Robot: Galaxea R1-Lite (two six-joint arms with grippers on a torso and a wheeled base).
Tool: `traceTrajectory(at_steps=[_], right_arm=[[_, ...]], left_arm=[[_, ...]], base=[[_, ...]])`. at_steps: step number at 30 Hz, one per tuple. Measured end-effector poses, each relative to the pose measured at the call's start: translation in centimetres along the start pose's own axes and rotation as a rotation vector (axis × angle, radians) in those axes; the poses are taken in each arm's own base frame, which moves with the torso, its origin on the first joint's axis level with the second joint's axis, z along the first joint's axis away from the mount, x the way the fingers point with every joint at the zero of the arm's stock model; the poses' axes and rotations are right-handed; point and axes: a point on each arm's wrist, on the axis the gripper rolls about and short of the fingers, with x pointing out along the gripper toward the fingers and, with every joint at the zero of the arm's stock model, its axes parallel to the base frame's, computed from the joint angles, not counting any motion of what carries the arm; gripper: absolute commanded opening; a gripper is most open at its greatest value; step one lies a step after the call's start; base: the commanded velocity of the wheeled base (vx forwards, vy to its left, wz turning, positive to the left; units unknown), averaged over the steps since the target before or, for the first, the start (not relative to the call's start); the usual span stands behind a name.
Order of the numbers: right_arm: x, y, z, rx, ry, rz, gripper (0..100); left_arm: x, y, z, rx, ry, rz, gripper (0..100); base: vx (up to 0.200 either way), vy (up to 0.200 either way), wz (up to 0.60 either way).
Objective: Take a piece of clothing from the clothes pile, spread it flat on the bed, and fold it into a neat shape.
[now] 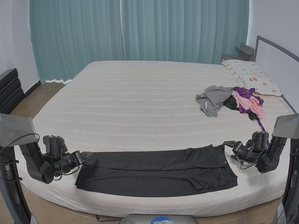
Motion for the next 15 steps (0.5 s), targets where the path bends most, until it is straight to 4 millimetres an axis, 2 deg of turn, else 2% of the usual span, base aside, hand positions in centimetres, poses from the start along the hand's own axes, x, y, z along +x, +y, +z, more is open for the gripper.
traceTrajectory(at_steps=[6,15], right_arm=[[0.1,0.0,0.0,-0.002,0.000,0.002,100],[0.2,0.1,-0.3,-0.005,0.005,-0.001,100]], left_arm=[[1.0,0.3,1.4,0.054,0.029,-0.085,100],[2.8,1.7,0.2,0.139,0.046,-0.065,100]], base=[[0.000,0.000,0.00],[0.000,0.000,0.00]])
